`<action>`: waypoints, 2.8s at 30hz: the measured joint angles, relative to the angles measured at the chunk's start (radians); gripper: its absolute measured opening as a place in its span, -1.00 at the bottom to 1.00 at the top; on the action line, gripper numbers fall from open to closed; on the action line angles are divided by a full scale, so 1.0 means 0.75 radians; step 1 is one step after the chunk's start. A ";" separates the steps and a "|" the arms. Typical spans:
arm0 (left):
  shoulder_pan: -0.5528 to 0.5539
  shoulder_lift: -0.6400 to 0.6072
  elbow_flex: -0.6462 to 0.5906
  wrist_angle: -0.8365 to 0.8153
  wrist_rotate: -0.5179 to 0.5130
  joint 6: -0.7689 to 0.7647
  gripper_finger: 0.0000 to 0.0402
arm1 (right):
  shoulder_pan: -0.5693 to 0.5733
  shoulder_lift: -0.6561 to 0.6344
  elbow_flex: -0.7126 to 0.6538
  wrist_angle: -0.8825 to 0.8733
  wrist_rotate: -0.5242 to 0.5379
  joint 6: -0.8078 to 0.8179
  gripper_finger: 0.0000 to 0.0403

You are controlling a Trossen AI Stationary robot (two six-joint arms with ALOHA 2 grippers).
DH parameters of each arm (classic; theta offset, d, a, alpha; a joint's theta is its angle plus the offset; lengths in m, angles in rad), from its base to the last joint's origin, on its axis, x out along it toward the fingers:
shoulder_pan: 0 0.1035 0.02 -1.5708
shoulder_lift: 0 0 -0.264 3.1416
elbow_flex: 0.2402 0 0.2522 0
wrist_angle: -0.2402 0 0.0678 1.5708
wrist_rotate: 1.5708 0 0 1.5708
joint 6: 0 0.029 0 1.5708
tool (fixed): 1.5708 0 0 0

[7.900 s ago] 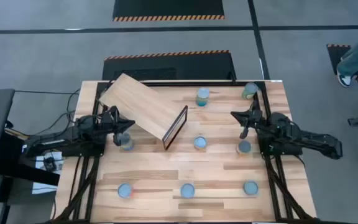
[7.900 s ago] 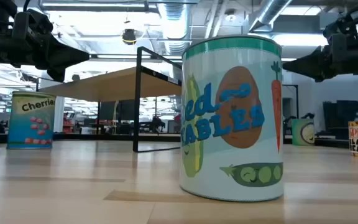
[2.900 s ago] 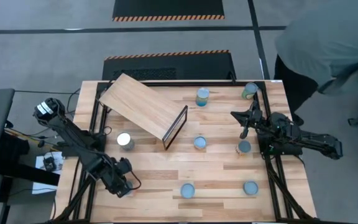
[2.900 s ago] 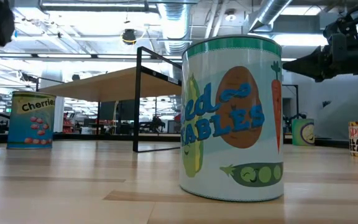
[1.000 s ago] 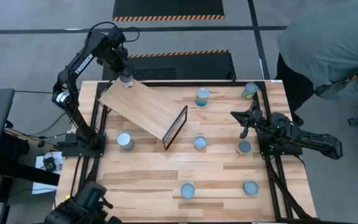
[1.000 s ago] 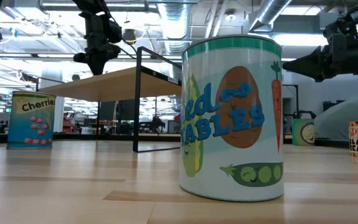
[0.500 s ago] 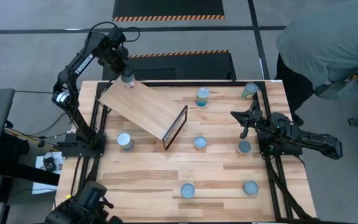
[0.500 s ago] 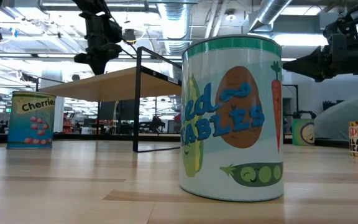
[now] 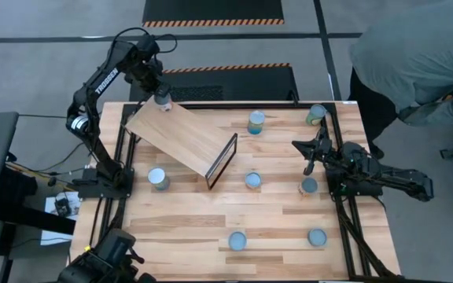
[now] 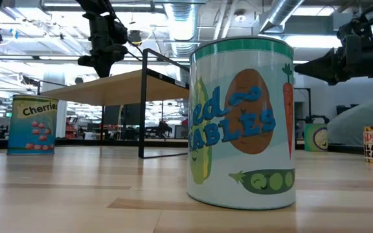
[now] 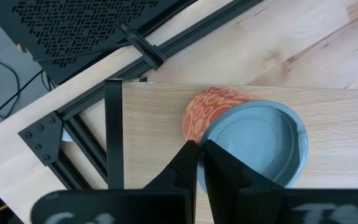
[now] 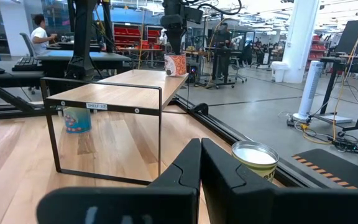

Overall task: Pick and place cans onto a shelf
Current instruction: Put the canned saucy meatballs on the shelf, then put the canned cherries on the shelf

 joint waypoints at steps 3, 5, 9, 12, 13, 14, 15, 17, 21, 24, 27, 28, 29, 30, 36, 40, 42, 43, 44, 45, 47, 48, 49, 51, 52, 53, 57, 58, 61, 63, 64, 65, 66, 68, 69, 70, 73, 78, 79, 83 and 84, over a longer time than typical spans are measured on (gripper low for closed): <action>0.000 0.000 0.000 0.000 0.000 0.000 -0.97 | 0.000 0.000 0.000 0.000 0.000 0.000 -0.84; 0.000 0.000 0.000 0.000 0.000 -0.005 -0.97 | 0.000 0.000 0.000 0.000 0.000 0.000 -0.84; 0.000 0.000 0.000 -0.001 0.000 -0.019 -0.97 | 0.000 0.000 0.000 0.000 0.000 0.000 -0.84; -0.004 0.000 0.000 -0.001 0.000 -0.021 -0.97 | 0.000 0.000 0.000 0.000 0.000 0.000 -0.84; -0.006 0.000 -0.001 -0.001 0.000 -0.024 -0.97 | 0.000 0.000 0.000 0.000 0.000 0.000 -0.84; -0.007 0.000 -0.001 -0.001 -0.001 -0.026 -0.97 | 0.000 0.000 0.000 0.000 0.000 0.000 -0.84; -0.007 0.000 -0.001 -0.001 0.000 -0.026 -0.97 | 0.000 0.000 0.000 0.000 0.000 0.000 -0.84; -0.007 0.000 -0.001 -0.002 0.004 -0.027 -0.97 | 0.000 0.000 0.000 0.000 0.000 0.000 -0.84; -0.007 0.000 -0.001 -0.001 0.008 -0.042 -0.97 | 0.000 0.000 0.000 0.000 0.000 0.000 -0.84; -0.007 0.000 -0.001 -0.009 0.012 -0.050 -0.97 | 0.000 0.000 0.000 0.000 0.000 0.000 -0.84; -0.007 0.000 -0.001 -0.012 0.012 -0.050 -0.97 | 0.000 0.000 0.000 0.000 0.000 0.000 -0.84; -0.007 0.000 -0.001 -0.012 0.013 -0.051 -0.97 | 0.000 0.000 0.000 0.001 0.000 0.000 -0.84; -0.008 0.000 -0.001 -0.012 0.016 -0.055 -0.97 | 0.000 0.000 0.000 0.000 0.000 0.000 -0.84; -0.011 0.000 -0.001 -0.011 0.020 -0.055 -0.97 | 0.000 -0.001 0.000 0.000 0.000 0.000 -0.84; -0.021 0.000 -0.002 0.009 0.022 -0.062 -0.97 | 0.000 0.000 0.000 0.000 0.000 0.000 -0.84; -0.022 0.000 -0.002 0.011 0.021 -0.080 -0.97 | 0.000 0.000 0.000 0.000 0.000 0.000 -0.84; -0.028 0.000 -0.002 0.004 0.019 -0.085 -0.97 | 0.000 0.000 0.000 0.000 0.000 0.000 -0.84; -0.033 0.000 -0.002 0.004 0.019 -0.085 -0.97 | 0.000 0.000 -0.001 0.000 0.000 0.000 -0.84; -0.040 0.000 -0.007 0.008 0.020 -0.086 -0.97 | 0.000 0.000 0.000 0.000 0.000 0.000 -0.84; -0.044 0.000 -0.014 0.007 0.020 -0.090 -0.97 | 0.000 0.000 -0.001 0.001 0.000 0.000 -0.84; -0.054 0.001 -0.032 0.012 0.021 -0.094 -0.97 | 0.000 0.000 0.000 0.000 0.000 0.000 -0.84; -0.060 0.001 -0.040 0.017 0.020 -0.095 -0.97 | 0.000 0.000 -0.001 0.001 0.000 0.000 -0.84; -0.064 0.001 -0.046 0.018 0.021 -0.095 -0.97 | 0.000 0.000 0.000 0.000 0.000 0.000 -0.84; -0.065 0.000 -0.053 0.024 0.021 -0.095 -0.97 | 0.000 0.000 0.000 0.000 0.000 0.000 -0.84; -0.065 0.000 -0.053 0.024 0.021 -0.095 -0.97 | 0.000 0.000 0.000 0.000 0.000 0.000 -0.84; -0.065 0.000 -0.054 0.024 0.020 -0.096 -0.97 | 0.000 0.000 -0.001 0.000 0.000 0.000 -0.84; -0.065 0.000 -0.054 0.025 0.011 -0.105 -0.94 | 0.000 0.000 0.000 0.000 0.000 0.001 -0.84; -0.065 0.000 -0.054 0.025 0.011 -0.105 -0.92 | 0.000 0.000 0.000 0.000 0.000 0.000 -0.84; -0.065 0.000 -0.056 0.027 -0.015 -0.101 -0.87 | 0.000 0.000 0.000 0.000 0.000 0.000 -0.84; -0.065 0.000 -0.056 0.026 -0.057 -0.099 -0.83 | 0.000 0.000 0.000 0.001 0.000 0.000 -0.84; -0.065 0.000 -0.056 0.027 -0.074 -0.099 -0.82 | 0.000 0.000 0.000 0.000 0.000 0.000 -0.84; -0.064 0.000 -0.056 0.026 -0.085 -0.097 -0.80 | 0.000 0.000 0.000 0.000 0.000 0.000 -0.84; -0.064 0.000 -0.056 0.026 -0.096 -0.095 -0.79 | 0.000 0.000 -0.001 0.001 0.000 0.000 -0.84; -0.063 0.000 -0.056 0.026 -0.100 -0.083 -0.77 | 0.000 0.000 0.000 0.000 0.000 0.000 -0.84; -0.063 0.000 -0.056 0.026 -0.100 -0.079 -0.76 | 0.000 0.000 0.000 0.001 0.000 0.001 -0.84; -0.064 0.000 -0.056 0.026 -0.099 -0.076 -0.76 | 0.000 0.000 0.000 0.000 0.000 0.000 -0.84; -0.064 0.000 -0.056 0.027 -0.099 -0.075 -0.74 | 0.000 0.000 0.000 0.000 0.000 0.000 -0.84; -0.065 0.000 -0.040 0.024 -0.094 -0.074 -0.74 | 0.000 -0.001 -0.001 0.000 0.000 0.000 -0.84; -0.065 0.000 -0.031 0.023 -0.089 -0.074 -0.74 | 0.000 0.000 -0.001 0.001 0.000 0.000 -0.84; -0.066 0.000 0.020 0.017 -0.064 -0.074 -0.74 | 0.000 0.000 0.000 0.000 0.000 0.000 -0.84; -0.070 0.000 0.035 0.009 -0.064 -0.074 -0.74 | 0.000 0.000 0.000 0.000 0.000 0.000 -0.84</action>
